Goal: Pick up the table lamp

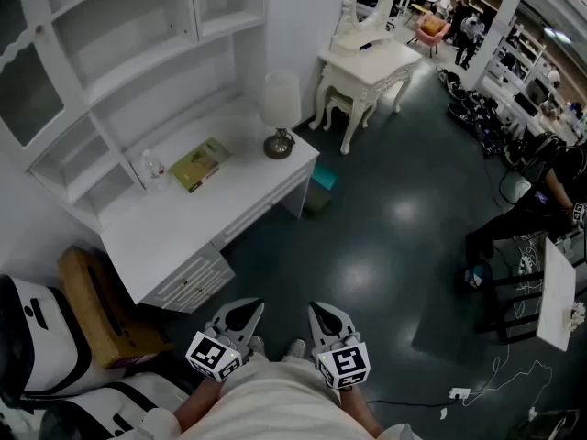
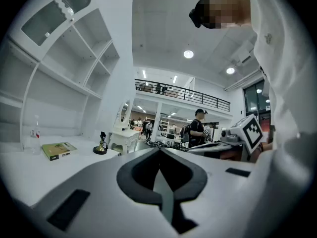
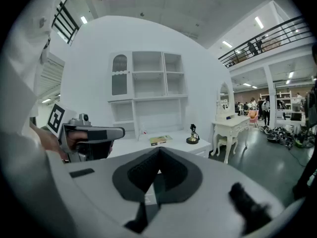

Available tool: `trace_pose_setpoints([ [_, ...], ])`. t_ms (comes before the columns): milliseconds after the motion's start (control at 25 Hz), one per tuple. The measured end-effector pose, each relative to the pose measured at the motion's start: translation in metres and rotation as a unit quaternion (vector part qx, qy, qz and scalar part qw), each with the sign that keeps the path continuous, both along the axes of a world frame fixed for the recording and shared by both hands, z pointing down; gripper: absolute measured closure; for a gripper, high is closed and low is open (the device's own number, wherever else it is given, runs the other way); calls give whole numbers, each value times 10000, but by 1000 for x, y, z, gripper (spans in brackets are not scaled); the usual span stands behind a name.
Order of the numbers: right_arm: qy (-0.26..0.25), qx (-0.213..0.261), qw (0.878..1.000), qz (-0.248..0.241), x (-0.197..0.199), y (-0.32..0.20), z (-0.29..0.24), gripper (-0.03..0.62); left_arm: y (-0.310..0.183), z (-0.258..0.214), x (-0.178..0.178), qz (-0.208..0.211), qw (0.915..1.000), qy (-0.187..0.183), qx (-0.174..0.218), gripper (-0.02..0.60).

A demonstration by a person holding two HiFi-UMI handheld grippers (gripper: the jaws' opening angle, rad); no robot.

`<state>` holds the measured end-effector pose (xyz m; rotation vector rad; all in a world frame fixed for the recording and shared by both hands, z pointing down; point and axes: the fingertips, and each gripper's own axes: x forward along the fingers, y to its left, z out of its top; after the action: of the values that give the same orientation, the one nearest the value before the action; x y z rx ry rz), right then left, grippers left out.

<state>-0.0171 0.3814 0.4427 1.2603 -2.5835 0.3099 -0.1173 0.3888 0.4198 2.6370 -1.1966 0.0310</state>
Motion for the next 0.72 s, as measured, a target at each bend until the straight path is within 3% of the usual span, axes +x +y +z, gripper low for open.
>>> trace_pose_setpoints([
  [360,-29,-3,10000,-63,25,6,-2,583,0,1,22,-98,9999,-86,-111,572],
  [600,-401,-89,9992,14,44,5,-5,583,4,4,40,-209,9996,-80,-168,572],
  [720,-293,-21,9996,1,53,5,-2,583,8,8,47,-287,9993,-65,-226,572],
])
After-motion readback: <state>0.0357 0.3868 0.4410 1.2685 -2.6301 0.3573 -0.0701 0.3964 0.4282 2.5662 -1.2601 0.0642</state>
